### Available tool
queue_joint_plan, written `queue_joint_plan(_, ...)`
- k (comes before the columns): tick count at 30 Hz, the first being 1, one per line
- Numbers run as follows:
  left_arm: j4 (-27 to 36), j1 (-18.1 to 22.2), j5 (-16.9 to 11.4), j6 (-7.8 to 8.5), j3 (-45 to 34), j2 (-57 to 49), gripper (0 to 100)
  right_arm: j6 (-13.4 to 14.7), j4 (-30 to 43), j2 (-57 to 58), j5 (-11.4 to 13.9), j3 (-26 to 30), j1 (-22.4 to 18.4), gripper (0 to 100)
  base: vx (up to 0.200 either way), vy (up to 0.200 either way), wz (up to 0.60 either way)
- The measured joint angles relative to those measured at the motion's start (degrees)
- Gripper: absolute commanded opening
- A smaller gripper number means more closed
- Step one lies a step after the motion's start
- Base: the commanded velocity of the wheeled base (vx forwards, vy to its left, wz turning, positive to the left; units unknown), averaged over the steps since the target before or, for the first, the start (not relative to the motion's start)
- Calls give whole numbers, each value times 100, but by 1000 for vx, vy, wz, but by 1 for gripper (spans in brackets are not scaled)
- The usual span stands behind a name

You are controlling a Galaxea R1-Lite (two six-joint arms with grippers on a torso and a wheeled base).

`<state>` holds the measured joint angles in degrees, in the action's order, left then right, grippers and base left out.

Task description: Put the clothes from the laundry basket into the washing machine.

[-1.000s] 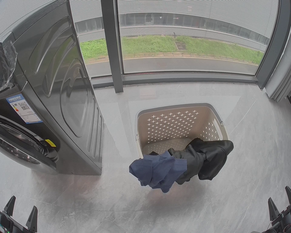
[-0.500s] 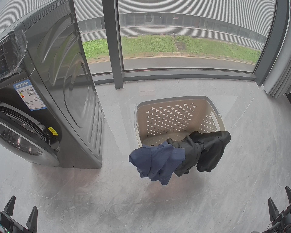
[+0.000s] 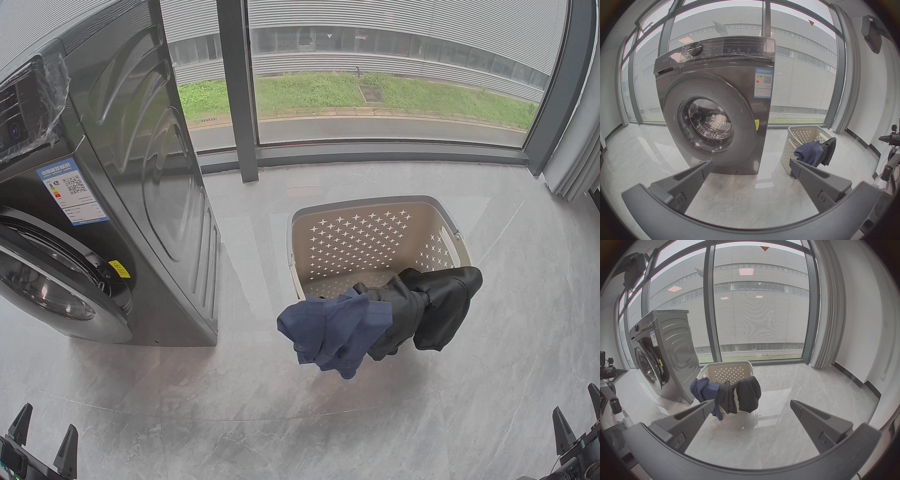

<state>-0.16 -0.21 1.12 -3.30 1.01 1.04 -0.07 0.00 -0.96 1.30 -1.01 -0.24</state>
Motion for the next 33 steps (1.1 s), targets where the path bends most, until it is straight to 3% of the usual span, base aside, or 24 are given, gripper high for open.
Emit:
queue_joint_plan(18, 5, 5, 2, -2, 0, -2, 100, 0, -5, 0, 0, 0, 2, 100, 0, 200, 0)
queue_joint_plan(30, 0, 5, -1, -2, 0, 0, 100, 0, 2, 0, 0, 0, 0, 100, 0, 0, 0)
queue_joint_plan(33, 0, 0, 0, 0, 0, 0, 100, 0, 0, 0, 0, 0, -5, 100, -200, 0, 0)
